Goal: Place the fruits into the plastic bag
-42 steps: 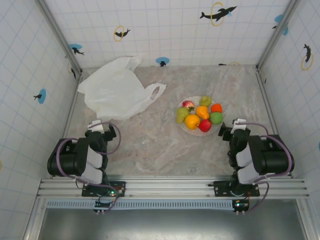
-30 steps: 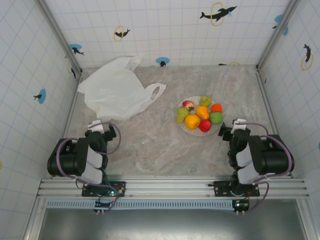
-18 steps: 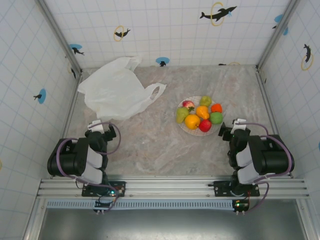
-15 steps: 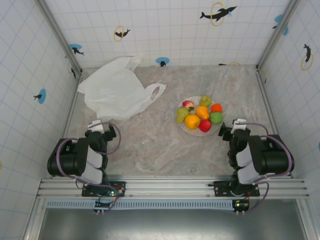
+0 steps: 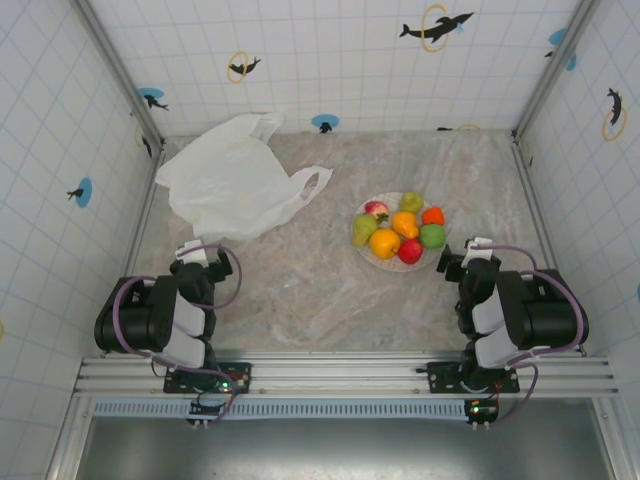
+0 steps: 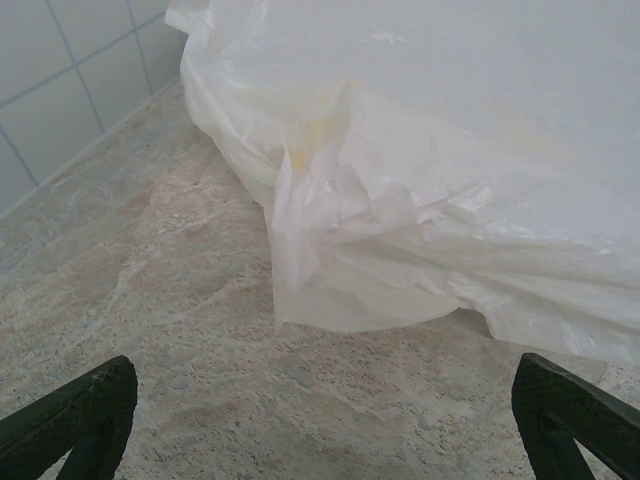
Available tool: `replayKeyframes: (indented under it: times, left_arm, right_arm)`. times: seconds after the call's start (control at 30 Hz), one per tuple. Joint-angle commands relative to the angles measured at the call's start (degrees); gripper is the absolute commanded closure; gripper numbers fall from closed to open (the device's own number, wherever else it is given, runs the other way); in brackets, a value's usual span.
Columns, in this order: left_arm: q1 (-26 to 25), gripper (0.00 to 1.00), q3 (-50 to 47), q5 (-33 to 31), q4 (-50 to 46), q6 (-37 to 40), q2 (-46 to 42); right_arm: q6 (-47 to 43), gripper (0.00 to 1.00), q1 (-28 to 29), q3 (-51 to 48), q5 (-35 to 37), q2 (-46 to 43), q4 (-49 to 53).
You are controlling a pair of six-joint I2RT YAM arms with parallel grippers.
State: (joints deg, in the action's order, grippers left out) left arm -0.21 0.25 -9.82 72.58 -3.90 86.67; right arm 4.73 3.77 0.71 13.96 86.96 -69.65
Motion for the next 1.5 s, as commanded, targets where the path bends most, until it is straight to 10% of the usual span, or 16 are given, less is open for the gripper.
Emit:
replayKeyframes:
  times: [0.0, 0.53, 0.93, 1.2, 1.47]
  left_arm:
    - [0.25, 0.02, -0.62, 0.64, 1.78, -0.49, 0.1]
    - [0.21, 0.02, -1.21, 0.85, 0.57, -0.28, -2.56]
    - [0.21, 0.02, 2.14, -21.24, -30.15, -22.99, -26.19]
    - [-0.64, 0.04, 10.19, -8.89, -41.2, -32.56, -28.51]
    - [-15.4, 0.05, 28.34, -9.08, -49.29, -23.34, -13.76]
  right_arm:
    - [0.34, 0.01, -0.37, -1.18, -0.77, -0.21, -2.83]
    - [0.41, 0.0, 1.46, -0.97, 5.4, -4.0, 0.47]
    - [11.56, 0.0, 0.45, -3.77, 22.67, -27.6, 16.35]
    - [10.44, 0.03, 3.99, 3.59, 14.53, -36.6, 28.89]
    - [2.58, 0.02, 17.56, 10.74, 18.09, -32.8, 29.06]
